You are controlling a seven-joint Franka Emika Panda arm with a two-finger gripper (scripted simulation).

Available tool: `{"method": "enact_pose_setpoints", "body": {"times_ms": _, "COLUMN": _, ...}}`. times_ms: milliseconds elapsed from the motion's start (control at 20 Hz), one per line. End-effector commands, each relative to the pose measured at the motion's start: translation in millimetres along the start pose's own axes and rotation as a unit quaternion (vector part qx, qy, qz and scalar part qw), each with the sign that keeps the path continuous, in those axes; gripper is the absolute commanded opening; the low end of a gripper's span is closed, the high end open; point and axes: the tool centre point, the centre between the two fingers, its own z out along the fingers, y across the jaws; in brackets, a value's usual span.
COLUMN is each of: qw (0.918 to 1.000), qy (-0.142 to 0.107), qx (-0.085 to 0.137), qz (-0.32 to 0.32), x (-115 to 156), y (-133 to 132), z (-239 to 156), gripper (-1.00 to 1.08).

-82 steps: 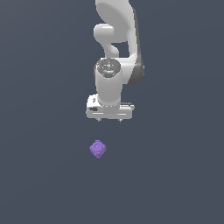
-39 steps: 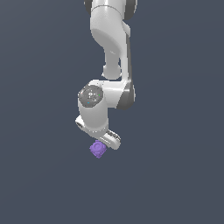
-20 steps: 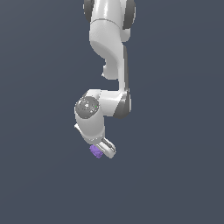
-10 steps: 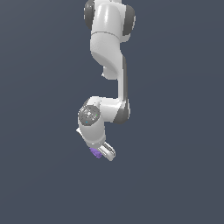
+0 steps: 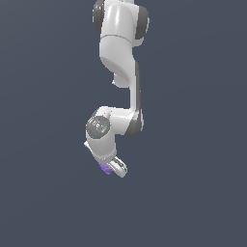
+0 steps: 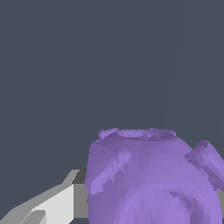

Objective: Pick up the object and move it to a goal position.

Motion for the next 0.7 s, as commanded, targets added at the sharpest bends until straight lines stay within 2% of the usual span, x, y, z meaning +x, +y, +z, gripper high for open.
{"method": "enact_pose_setpoints", "body": {"times_ms": 0, "qw": 1.0, "qy": 0.0, "qx": 0.0, "qz": 0.0, "x": 0, "y": 0, "z": 0, "gripper": -1.0}}
{"method": "enact_pose_setpoints", "body": {"times_ms": 350, "qw": 1.0, "qy": 0.0, "qx": 0.0, "qz": 0.0, "x": -2, "y": 0, "z": -10, "gripper": -1.0}}
{"method": "enact_pose_setpoints", "body": {"times_ms": 650, "qw": 1.0, "qy": 0.0, "qx": 0.0, "qz": 0.0, "x": -9, "y": -2, "z": -40, "gripper": -1.0}}
